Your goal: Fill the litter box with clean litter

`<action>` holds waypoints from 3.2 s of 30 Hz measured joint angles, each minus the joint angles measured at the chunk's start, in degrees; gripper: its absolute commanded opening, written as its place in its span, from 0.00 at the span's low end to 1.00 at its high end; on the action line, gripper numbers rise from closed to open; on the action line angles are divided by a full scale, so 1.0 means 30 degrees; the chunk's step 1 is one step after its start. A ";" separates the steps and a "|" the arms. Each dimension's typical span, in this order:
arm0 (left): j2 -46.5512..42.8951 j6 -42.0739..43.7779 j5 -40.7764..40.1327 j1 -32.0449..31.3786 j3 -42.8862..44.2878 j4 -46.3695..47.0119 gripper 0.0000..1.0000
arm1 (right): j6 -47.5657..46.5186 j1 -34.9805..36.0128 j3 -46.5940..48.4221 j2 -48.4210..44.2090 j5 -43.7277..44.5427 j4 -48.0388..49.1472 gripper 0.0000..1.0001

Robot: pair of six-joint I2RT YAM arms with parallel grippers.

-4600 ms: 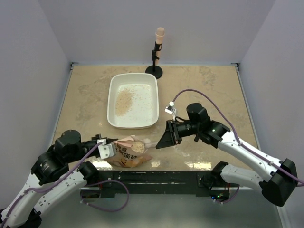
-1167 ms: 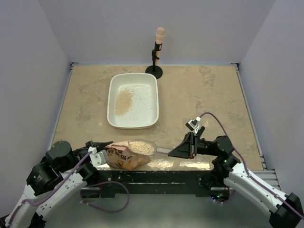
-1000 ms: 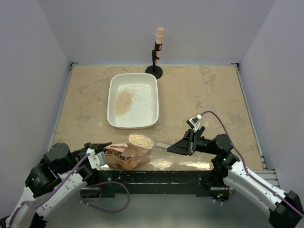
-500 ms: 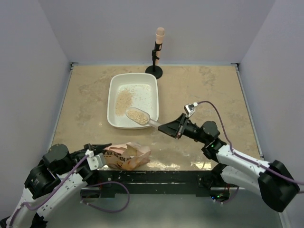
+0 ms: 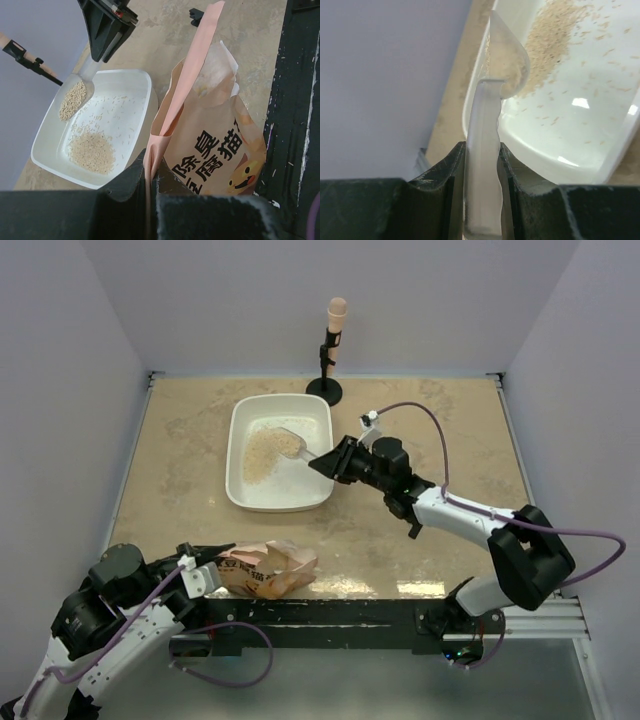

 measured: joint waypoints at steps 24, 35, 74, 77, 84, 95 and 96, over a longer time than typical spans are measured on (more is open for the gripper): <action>0.0000 -0.0153 -0.0029 0.0007 -0.0372 0.0634 0.00 | -1.0120 0.2004 1.4586 0.6572 0.6666 -1.7923 0.00; 0.0066 -0.0153 -0.0029 0.0007 -0.0612 0.1093 0.00 | -1.1934 0.5486 1.8848 0.8961 1.1781 -2.3081 0.00; 0.2186 -0.4663 -0.1712 0.0007 -0.1392 0.4080 0.00 | -0.7162 0.5625 1.2998 -0.7461 -0.2142 -2.8166 0.00; 0.2186 -0.4677 -0.1712 0.0007 -0.1362 0.4051 0.00 | -0.7096 0.5625 1.2998 -0.7417 -0.2164 -2.8611 0.00; 0.2178 -0.4670 -0.1683 0.0007 -0.1319 0.3993 0.00 | -0.7125 0.5625 1.2983 -0.7315 -0.2157 -2.9245 0.00; 0.2135 -0.4677 -0.1428 0.0007 -0.1217 0.3774 0.00 | -0.7715 0.5625 1.2327 -0.4969 -0.2521 -2.9215 0.00; 0.2135 -0.4677 -0.1370 0.0007 -0.1180 0.3694 0.00 | -0.7788 0.5625 1.2327 -0.4575 -0.2674 -2.9164 0.00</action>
